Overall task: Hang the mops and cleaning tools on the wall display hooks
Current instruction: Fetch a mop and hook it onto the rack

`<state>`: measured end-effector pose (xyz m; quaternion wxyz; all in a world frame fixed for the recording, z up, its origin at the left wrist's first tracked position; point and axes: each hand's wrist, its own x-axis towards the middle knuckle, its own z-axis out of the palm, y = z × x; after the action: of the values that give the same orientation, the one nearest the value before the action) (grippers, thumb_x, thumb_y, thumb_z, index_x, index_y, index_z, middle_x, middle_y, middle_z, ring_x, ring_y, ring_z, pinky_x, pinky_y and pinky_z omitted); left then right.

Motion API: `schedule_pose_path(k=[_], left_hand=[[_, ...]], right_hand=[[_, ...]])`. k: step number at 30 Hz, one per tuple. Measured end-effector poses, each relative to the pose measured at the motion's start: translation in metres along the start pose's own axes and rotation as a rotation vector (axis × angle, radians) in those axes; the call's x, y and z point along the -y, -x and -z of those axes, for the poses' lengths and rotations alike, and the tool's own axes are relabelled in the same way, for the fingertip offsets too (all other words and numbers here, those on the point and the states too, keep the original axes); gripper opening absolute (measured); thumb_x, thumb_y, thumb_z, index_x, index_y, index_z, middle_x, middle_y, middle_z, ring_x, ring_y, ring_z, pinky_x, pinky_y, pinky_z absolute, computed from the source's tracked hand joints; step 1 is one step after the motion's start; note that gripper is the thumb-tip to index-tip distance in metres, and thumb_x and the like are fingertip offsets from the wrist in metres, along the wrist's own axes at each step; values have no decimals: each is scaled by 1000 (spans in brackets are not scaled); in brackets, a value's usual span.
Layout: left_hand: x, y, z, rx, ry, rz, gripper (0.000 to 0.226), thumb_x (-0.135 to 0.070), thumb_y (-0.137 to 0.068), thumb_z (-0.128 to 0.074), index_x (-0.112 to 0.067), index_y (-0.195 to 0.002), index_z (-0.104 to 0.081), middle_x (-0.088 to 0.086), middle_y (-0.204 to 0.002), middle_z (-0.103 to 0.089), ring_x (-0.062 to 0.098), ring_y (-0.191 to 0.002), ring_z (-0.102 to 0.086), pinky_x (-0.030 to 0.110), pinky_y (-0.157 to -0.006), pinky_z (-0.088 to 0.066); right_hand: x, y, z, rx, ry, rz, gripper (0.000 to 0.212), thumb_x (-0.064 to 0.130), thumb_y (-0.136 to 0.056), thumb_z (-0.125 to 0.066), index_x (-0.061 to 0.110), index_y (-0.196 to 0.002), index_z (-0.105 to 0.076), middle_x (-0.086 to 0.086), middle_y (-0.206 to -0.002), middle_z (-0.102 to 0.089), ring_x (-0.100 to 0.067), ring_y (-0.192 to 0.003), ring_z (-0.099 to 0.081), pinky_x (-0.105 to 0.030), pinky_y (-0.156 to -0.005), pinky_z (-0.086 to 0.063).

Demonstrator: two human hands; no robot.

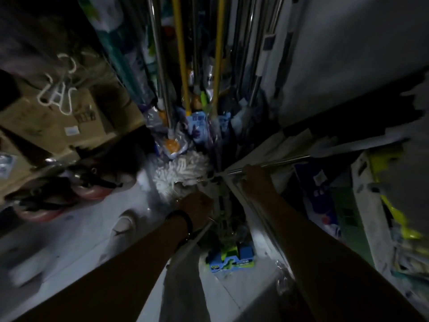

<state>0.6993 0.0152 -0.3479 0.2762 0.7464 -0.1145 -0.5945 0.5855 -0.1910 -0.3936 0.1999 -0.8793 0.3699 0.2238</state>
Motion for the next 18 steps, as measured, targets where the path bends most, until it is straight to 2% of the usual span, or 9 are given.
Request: schedule_pose_path(k=[2, 4, 5, 9, 10, 12, 14, 16, 18], left_hand=[[12, -19, -10, 17, 42, 15, 22, -25, -102, -58, -8, -90, -64, 31, -101, -68, 48, -102, -66, 54, -90, -57], [20, -33, -17, -17, 77, 0, 26, -33, -97, -56, -11, -84, -63, 28, -95, -68, 44, -96, -68, 55, -87, -56], [20, -36, -19, -28, 102, -5, 27, -37, -93, -54, -14, -81, -61, 24, -89, -67, 41, -92, -67, 54, -85, -57], [26, -40, -29, -19, 126, 0, 36, -44, -90, -53, -10, -84, -65, 17, -84, -67, 38, -83, -67, 53, -81, -59], [28, -41, -31, -10, 118, 6, 41, -43, -94, -53, -5, -91, -67, 20, -86, -68, 36, -77, -65, 48, -76, -58], [31, -40, -35, 19, 118, 20, 36, -32, -104, -52, 1, -107, -67, 26, -95, -69, 25, -68, -59, 33, -64, -53], [33, -40, -41, 20, 161, 41, 24, -23, -104, -55, -3, -105, -67, 25, -98, -69, 26, -75, -59, 33, -69, -53], [33, -39, -45, 7, 168, 39, 17, -22, -102, -58, -8, -95, -66, 16, -98, -70, 26, -84, -60, 38, -78, -51], [32, -36, -44, 18, 143, 20, 14, -21, -103, -57, -13, -95, -64, 9, -96, -67, 23, -85, -59, 34, -79, -48]], right_hand=[[-12, -28, -20, -89, 171, 57, 54, 31, -90, -46, -6, -121, -71, -33, -118, -66, -51, -109, -66, -56, -96, -53], [-16, -44, -29, 54, 291, 43, 63, 38, -79, -38, -4, -107, -76, -32, -105, -71, -50, -98, -71, -71, -91, -53], [-29, -57, -41, 33, 301, 63, 64, 39, -77, -36, -2, -102, -77, -32, -102, -72, -49, -97, -73, -76, -91, -50], [-45, -62, -50, 40, 480, 64, 48, 32, -83, -37, 2, -74, -73, -24, -72, -68, -43, -70, -72, -87, -92, -38], [-41, -63, -49, 32, 508, 26, 43, 28, -83, -37, 4, -70, -71, -21, -69, -66, -39, -65, -69, -86, -93, -38], [-31, -68, -44, 119, 508, -86, 30, 19, -85, -47, 6, -77, -73, -19, -79, -68, -37, -76, -69, -77, -101, -46], [-37, -69, -50, 82, 496, -123, 7, 18, -75, -74, 12, -78, -75, -17, -84, -70, -36, -83, -70, -64, -103, -50], [-51, -71, -62, 61, 472, -89, 21, 20, -55, -92, 16, -65, -73, -13, -73, -69, -33, -72, -70, -58, -91, -57], [-60, -66, -75, 26, 517, 14, 29, 15, -47, -95, 16, -58, -69, -11, -63, -64, -29, -61, -66, -56, -82, -62]])
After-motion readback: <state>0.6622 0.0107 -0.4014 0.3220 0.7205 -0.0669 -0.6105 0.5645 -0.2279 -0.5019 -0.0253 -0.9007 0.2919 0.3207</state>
